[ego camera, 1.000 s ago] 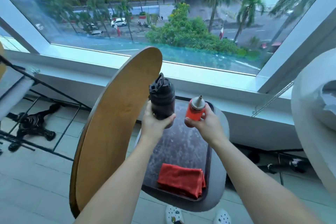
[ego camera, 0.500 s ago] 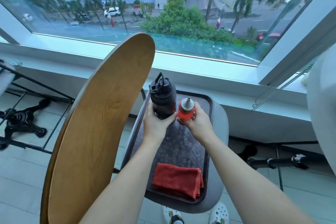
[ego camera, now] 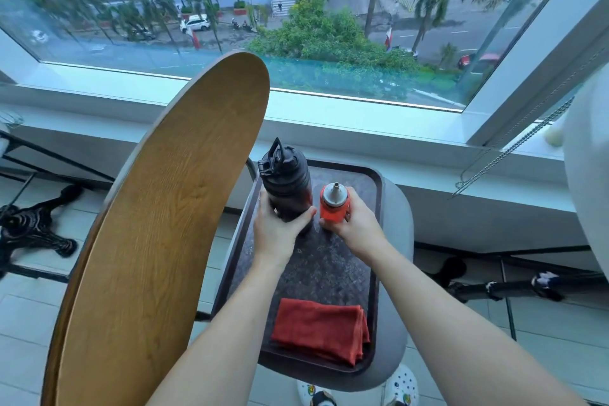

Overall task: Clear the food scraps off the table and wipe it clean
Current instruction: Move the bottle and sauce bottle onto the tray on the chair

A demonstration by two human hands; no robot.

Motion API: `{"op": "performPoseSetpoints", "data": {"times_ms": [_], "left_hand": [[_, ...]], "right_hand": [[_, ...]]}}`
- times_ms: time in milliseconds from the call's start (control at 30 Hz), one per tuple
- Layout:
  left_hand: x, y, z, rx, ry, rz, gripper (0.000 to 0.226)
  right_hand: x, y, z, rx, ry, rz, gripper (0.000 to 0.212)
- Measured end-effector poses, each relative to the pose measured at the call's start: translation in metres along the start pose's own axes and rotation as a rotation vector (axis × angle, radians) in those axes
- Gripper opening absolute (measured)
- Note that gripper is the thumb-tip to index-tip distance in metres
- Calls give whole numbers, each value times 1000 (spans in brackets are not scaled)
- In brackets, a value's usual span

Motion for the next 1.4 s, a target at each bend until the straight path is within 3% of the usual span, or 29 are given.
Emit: {"op": "performPoseSetpoints", "data": {"times_ms": [333, 533, 667, 800, 933, 1133, 1400], "left_hand": [[-2, -4, 4, 138, -3, 27, 76], [-13, -18, 8, 308, 66, 118, 75], [-42, -20, 16, 604, 196, 272, 72], [-77, -32, 23, 702, 287, 300, 61], [-105, -65, 31, 726, 271, 196, 50], [-141, -138, 27, 634, 270, -24, 14], [-178, -221, 4, 486, 339, -268, 26]], "right_hand": [[-4, 5, 1, -82, 22, -33, 59], [-20, 0, 16, -408, 129, -180, 86], [-48, 7, 33, -501, 175, -233, 80], [-78, 31, 51, -539, 156, -217, 69], [-108, 72, 71, -516, 93, -143, 58], [-148, 143, 108, -461, -112, 7, 44], [-193, 224, 169, -490, -399, 304, 27]]}}
Point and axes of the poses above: each hand's wrist, its own x-axis towards the middle knuckle, its own z-axis out of the back of the hand, y = z × x, the point moved 2 cm from there along x, towards the middle knuckle, and after that the axes turned 6 degrees about z, right-handed, at the moved point
